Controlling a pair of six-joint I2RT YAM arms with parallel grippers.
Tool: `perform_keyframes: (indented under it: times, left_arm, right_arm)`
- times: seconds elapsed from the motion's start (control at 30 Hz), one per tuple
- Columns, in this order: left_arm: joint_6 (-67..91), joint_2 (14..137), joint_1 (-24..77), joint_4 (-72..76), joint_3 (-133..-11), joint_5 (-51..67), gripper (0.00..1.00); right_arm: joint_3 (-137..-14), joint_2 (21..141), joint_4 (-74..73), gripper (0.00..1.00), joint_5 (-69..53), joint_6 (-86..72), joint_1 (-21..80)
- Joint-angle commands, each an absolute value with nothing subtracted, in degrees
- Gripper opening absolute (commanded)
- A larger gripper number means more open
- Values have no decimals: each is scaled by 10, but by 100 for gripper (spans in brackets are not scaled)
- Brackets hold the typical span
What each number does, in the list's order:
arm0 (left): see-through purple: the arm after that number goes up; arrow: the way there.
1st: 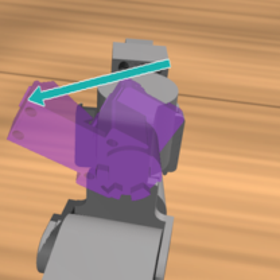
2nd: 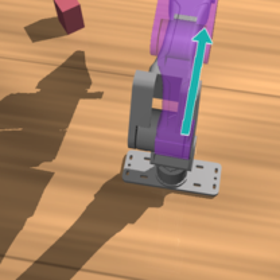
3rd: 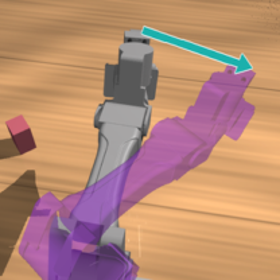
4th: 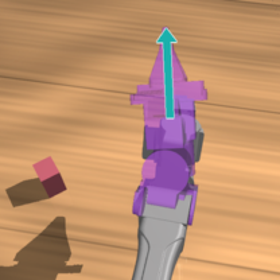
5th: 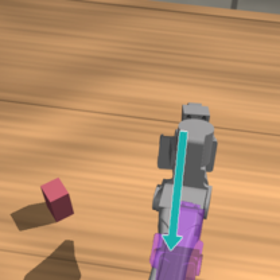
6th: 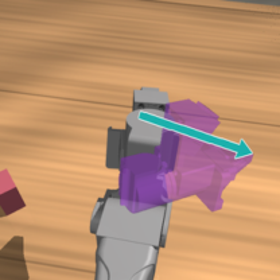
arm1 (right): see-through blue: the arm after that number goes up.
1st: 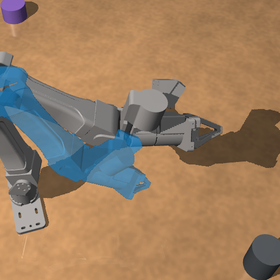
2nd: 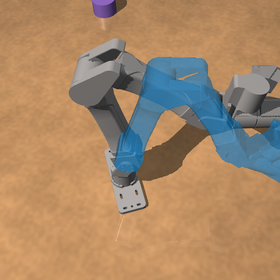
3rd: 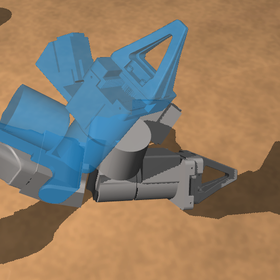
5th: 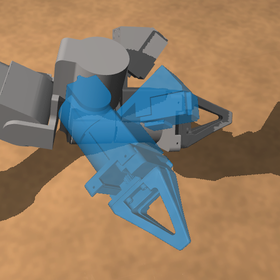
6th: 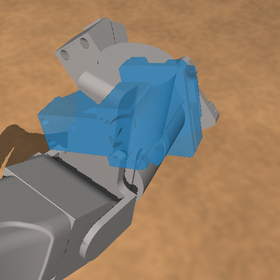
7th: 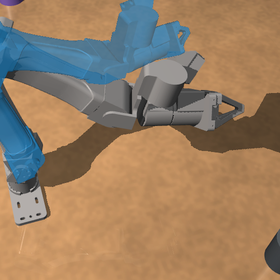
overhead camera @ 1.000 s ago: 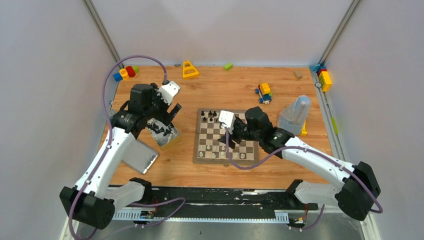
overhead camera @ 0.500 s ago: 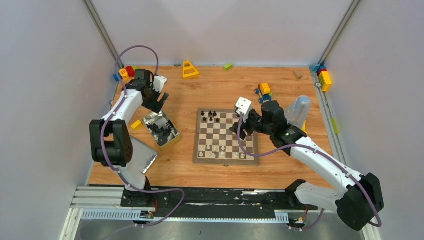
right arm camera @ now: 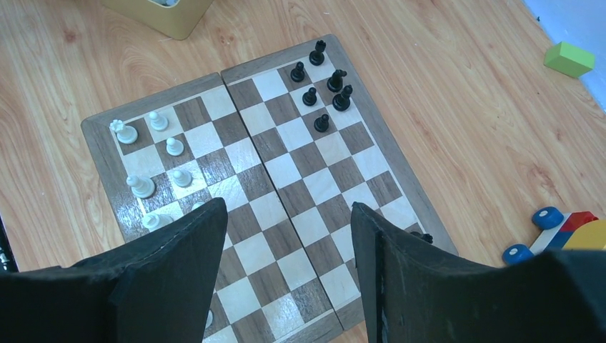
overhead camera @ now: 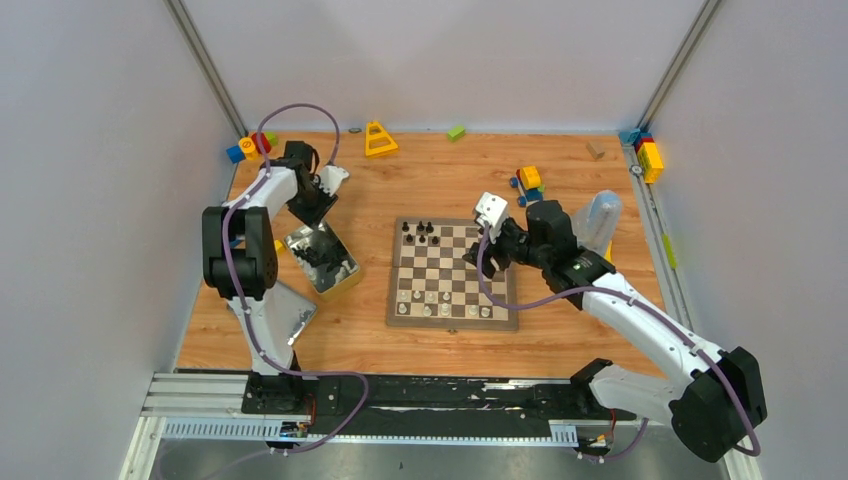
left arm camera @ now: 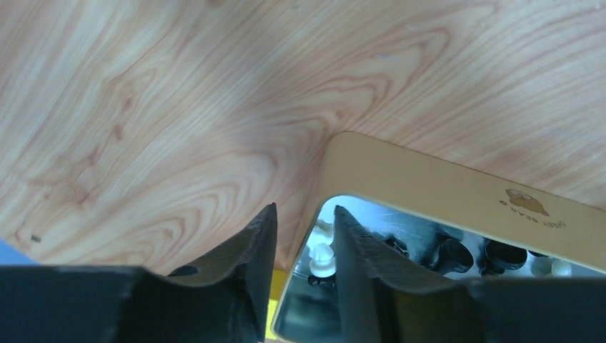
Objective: Set up the chess pieces on the board
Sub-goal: Move the storage box to the center of the board.
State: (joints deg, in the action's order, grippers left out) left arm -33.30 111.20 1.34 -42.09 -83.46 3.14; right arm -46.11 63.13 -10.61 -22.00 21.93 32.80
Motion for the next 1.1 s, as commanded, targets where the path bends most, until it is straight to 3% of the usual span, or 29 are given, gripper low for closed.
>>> perform_keyframes:
  times: [0.0,0.23,0.7,0.9,1.07]
  left_arm:
    - [-373,1138,15,-470,-871,98,39]
    - [-456,1125,58,-479,-847,113,25]
    - [-551,1078,168,-479,-780,99,21]
    - [-523,1022,173,-395,-744,90,38]
    - [-461,943,160,-320,-712,83,69]
  right_arm:
    - [-462,631,-99,65,-220,219,319]
    - [-461,625,-99,65,-216,223,302]
    - [-456,629,-100,65,-214,232,296]
    - [-457,633,-100,66,-211,231,293]
    - [-460,633,-103,66,-213,229,285]
